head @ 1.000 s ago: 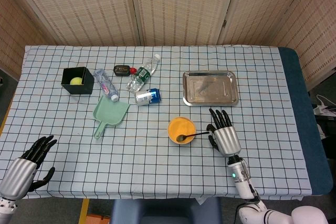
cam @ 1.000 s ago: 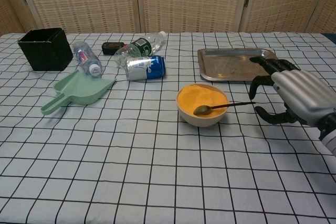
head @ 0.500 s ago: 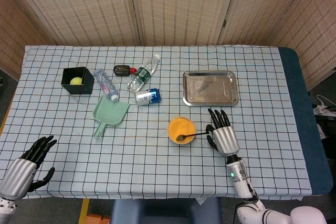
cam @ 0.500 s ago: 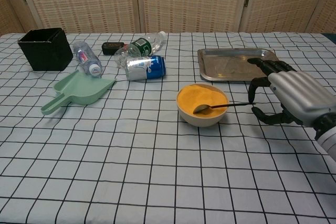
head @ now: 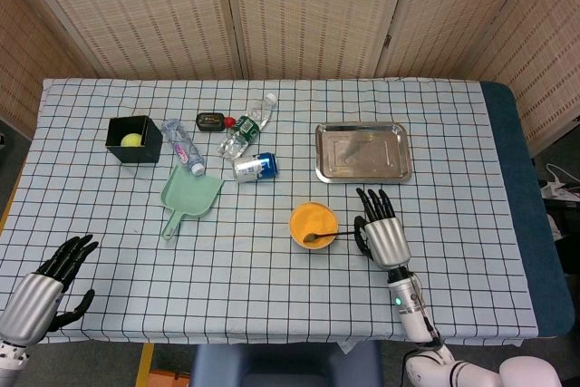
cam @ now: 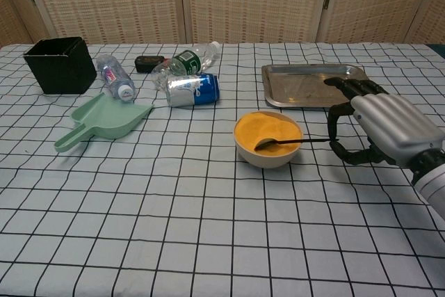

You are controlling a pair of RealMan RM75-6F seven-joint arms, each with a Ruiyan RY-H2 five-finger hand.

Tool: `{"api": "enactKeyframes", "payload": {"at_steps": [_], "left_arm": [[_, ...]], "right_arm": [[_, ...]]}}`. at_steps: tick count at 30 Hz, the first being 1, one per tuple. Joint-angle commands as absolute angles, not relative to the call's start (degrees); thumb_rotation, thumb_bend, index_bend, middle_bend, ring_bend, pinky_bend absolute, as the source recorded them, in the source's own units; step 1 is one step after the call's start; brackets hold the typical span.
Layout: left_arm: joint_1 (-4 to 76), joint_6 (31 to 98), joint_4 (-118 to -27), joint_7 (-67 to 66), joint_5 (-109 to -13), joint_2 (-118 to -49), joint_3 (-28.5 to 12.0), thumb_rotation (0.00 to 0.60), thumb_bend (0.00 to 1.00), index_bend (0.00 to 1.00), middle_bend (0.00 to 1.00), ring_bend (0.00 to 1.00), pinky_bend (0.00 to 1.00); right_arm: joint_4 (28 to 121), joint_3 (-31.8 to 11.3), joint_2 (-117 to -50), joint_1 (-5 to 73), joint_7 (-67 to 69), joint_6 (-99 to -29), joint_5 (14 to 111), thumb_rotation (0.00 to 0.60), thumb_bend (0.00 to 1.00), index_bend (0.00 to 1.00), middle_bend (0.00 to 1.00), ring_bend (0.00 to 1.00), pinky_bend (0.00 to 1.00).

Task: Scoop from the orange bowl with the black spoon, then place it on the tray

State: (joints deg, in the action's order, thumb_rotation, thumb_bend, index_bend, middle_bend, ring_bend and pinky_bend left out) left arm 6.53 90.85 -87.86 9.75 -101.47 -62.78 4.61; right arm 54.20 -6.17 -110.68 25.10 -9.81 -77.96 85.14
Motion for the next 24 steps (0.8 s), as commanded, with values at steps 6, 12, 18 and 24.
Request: {"api": "enactKeyframes", "payload": {"at_steps": [6, 12, 18, 24], "left_arm": [[6.52, 90.97, -87.8, 9.79, -101.54, -62.78, 4.59, 0.6, 0.44, 0.0, 0.01, 0.02, 0.32], [6.5, 91.02, -87.82, 9.71, -101.7, -62.82, 4.67, 0.6, 0.44, 0.0, 0.01, 0.02, 0.32], [6.6, 90.91, -87.93, 9.49, -101.82, -62.9, 4.67, 0.6, 0.44, 0.0, 0.01, 0.02, 0.32], [6.68, 90.8, -87.91, 9.58, -101.93, -62.91, 4.74, 0.6, 0.44, 0.0, 0.01, 0.02, 0.32]], "right_arm": [[56.23, -6.48, -109.72, 25.14, -10.42, -78.04, 85.44, 0.6, 0.48, 0.67, 0.09, 0.0, 0.0], [60.57, -7.93, -107.21, 25.63, -10.85, -77.7, 84.95, 0.6, 0.64, 0.76, 0.13, 0.0, 0.0], [65.72, -9.67, -104.17, 26.34, -14.48, -76.9, 83.87, 0.6, 0.65, 0.85, 0.18, 0.0, 0.0], [69.75, -11.33, -101.08, 28.23, -20.44, -74.47, 82.73, 0.6, 0.84, 0.99, 0.27, 0.0, 0.0]]}}
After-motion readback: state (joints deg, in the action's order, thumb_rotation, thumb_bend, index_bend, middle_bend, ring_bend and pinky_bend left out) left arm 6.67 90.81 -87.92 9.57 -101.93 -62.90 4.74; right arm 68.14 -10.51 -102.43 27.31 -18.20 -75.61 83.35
